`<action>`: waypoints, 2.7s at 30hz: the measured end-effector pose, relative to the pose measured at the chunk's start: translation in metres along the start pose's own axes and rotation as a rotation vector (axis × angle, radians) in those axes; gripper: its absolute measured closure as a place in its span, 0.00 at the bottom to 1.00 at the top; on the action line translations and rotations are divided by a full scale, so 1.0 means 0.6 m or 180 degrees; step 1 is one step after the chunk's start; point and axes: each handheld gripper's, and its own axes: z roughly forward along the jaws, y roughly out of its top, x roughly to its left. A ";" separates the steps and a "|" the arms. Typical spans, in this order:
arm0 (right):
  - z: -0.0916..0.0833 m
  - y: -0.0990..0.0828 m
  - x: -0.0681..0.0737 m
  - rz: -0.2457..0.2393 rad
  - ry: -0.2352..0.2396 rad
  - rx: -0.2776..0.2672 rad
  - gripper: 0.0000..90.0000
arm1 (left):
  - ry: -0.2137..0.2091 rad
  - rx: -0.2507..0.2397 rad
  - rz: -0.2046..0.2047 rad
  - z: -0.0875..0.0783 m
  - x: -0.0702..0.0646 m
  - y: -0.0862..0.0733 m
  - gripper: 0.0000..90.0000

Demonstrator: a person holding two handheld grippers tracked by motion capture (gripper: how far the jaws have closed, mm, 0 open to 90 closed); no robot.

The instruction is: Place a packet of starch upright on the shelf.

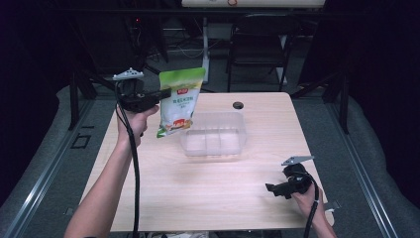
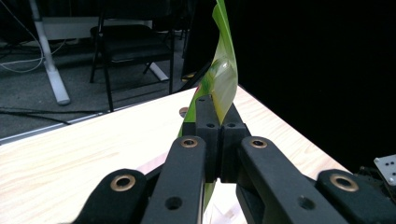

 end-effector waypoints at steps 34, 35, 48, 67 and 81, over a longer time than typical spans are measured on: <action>0.002 -0.001 0.002 0.0026 0.0045 -0.0061 0.03 | -0.0016 -0.0148 -0.0395 0.102 -0.007 -0.037 1.00; -0.001 0.001 0.001 -0.0025 -0.0008 0.0002 0.03 | -0.0004 -0.0152 -0.0410 0.105 -0.007 -0.039 1.00; -0.001 0.001 0.001 -0.0032 0.0001 -0.0007 0.03 | 0.0098 -0.0184 -0.0495 0.133 -0.009 -0.060 1.00; 0.003 -0.001 0.003 0.0040 0.0061 -0.0073 0.03 | 0.0165 -0.0193 -0.0626 0.159 0.002 -0.110 1.00; 0.002 -0.001 0.002 0.0045 0.0043 -0.0071 0.03 | 0.0229 -0.0080 -0.0409 0.143 0.013 -0.139 0.99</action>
